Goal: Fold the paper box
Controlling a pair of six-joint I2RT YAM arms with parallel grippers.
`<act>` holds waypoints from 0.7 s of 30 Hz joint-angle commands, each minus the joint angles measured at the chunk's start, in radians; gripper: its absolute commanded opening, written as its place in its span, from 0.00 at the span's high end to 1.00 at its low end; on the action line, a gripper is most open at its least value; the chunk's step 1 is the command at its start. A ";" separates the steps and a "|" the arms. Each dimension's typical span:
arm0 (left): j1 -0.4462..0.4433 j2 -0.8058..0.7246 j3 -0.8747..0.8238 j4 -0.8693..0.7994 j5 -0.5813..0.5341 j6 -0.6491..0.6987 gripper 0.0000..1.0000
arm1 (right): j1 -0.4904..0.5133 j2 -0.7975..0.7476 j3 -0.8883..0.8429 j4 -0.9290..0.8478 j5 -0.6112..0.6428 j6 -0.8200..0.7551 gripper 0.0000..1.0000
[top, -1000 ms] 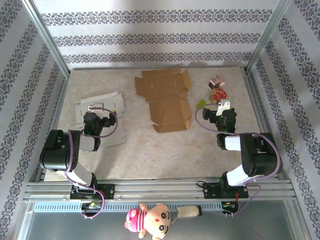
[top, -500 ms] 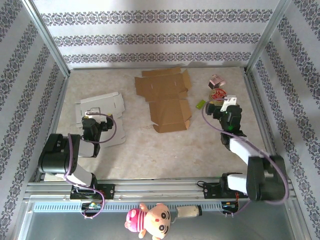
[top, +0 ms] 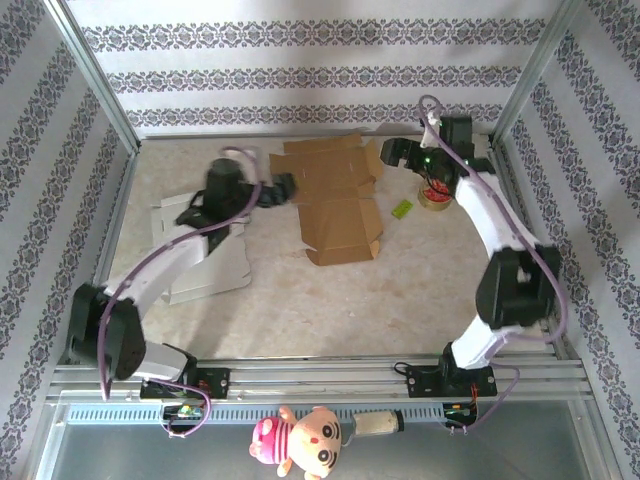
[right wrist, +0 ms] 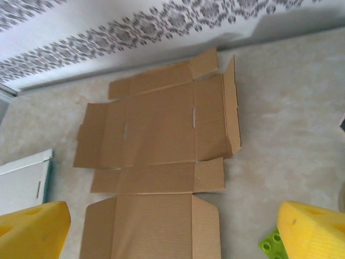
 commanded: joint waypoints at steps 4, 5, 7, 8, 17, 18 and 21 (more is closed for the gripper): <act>-0.038 -0.040 -0.029 -0.075 0.083 -0.091 0.01 | 0.028 0.348 0.389 -0.207 0.078 -0.071 0.04; -0.038 -0.056 -0.040 -0.076 0.071 -0.090 0.01 | 0.033 0.404 0.463 -0.243 0.089 -0.079 0.05; -0.037 -0.102 -0.068 -0.094 0.028 -0.076 0.01 | 0.039 0.523 0.620 -0.309 0.066 -0.096 0.08; -0.036 -0.121 -0.081 -0.105 0.008 -0.069 0.01 | 0.041 0.570 0.673 -0.342 0.048 -0.100 0.10; -0.012 -0.249 -0.164 -0.174 -0.211 -0.161 0.01 | 0.077 0.746 0.926 -0.472 0.083 -0.164 0.51; 0.002 -0.251 -0.160 -0.201 -0.243 -0.175 0.01 | 0.081 0.730 0.904 -0.464 0.089 -0.177 0.61; 0.068 -0.244 -0.154 -0.221 -0.261 -0.190 0.01 | 0.090 0.665 0.822 -0.459 0.105 -0.218 0.90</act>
